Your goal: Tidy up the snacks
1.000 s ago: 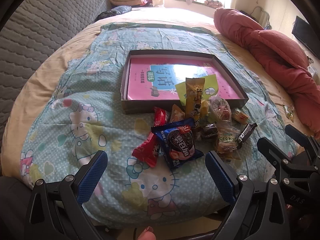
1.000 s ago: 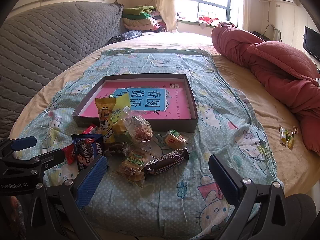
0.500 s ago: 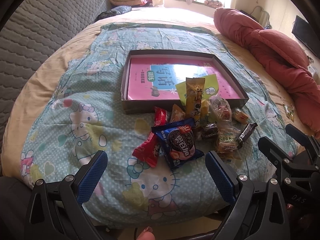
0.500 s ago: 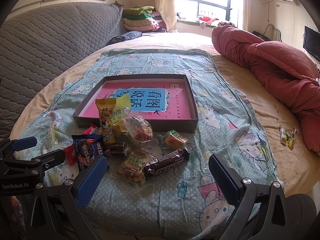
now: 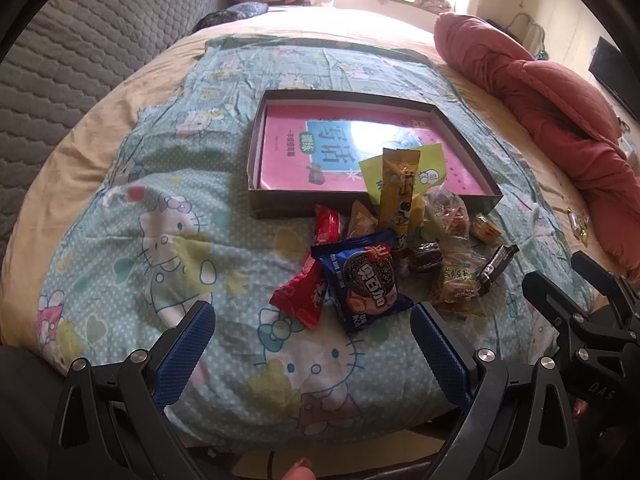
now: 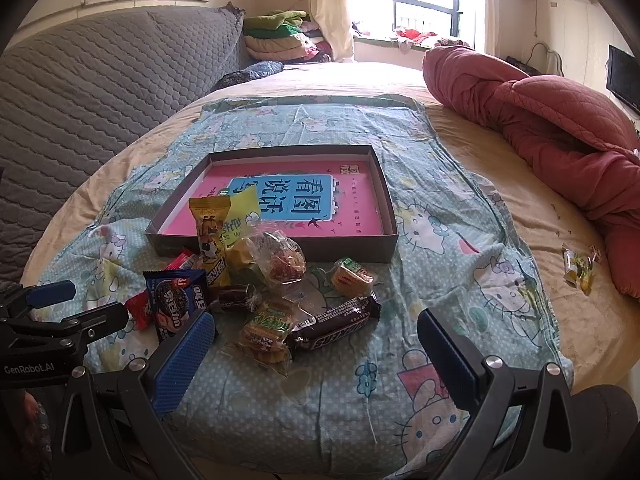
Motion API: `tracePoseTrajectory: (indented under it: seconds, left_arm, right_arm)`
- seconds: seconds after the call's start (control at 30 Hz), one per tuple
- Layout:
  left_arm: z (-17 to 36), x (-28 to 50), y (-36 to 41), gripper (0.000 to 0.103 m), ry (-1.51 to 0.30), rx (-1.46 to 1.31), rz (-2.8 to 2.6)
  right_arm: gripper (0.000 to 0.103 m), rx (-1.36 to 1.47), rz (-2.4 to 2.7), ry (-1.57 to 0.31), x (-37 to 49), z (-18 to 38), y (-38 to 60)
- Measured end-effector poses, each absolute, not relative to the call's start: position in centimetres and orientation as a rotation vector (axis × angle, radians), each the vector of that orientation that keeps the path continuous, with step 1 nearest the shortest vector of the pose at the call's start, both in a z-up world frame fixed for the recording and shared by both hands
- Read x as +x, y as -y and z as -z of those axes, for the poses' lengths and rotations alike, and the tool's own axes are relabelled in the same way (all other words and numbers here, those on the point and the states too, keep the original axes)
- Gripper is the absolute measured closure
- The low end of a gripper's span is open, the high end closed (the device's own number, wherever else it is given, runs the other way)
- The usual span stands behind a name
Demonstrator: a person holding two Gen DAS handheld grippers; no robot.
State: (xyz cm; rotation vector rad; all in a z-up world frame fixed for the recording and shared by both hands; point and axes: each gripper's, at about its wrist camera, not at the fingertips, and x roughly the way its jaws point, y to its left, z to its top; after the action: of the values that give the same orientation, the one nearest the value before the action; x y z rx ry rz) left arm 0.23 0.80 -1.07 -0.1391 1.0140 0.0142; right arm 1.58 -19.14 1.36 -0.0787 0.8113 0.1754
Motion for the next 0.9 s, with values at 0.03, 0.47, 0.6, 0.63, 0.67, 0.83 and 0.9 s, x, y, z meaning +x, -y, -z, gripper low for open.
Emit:
tracePoseTrajectory:
  seconds: [0.03, 0.47, 0.6, 0.63, 0.67, 0.83, 0.9]
  left_arm:
    - [1.1, 0.3, -0.8, 0.005, -1.018, -0.142, -0.014]
    - [1.7, 0.5, -3.2, 0.005, -1.069, -0.205, -0.028]
    - [2.6, 1.0, -3.5, 0.005, -1.104, -0.217, -0.022]
    - [2.9, 1.2, -3.7, 0.005, -1.114, -0.217, -0.022]
    - [3.1, 1.4, -3.8, 0.005, -1.121, -0.216, -0.025]
    - [4.3, 2.3, -4.5, 0.005, -1.147, -0.198, -0.037]
    - [4.8, 2.6, -4.6, 0.005, -1.157, -0.187, -0.04]
  right_arm:
    - [0.001, -0.075, -0.176, -0.813, 1.6, -1.3, 19.1]
    - [0.001, -0.057, -0.216, -0.809, 1.8, -1.4, 19.2]
    - [0.001, -0.044, -0.231, -0.815, 2.2, -1.2, 19.3]
    - [0.001, -0.04, -0.234, -0.819, 2.3, -1.1, 19.5]
    - [0.001, -0.034, -0.235, -0.824, 2.4, -1.1, 19.6]
    - [0.001, -0.014, -0.236, -0.836, 2.9, -0.8, 20.1]
    - [0.001, -0.01, -0.236, -0.841, 3.1, -0.7, 20.3]
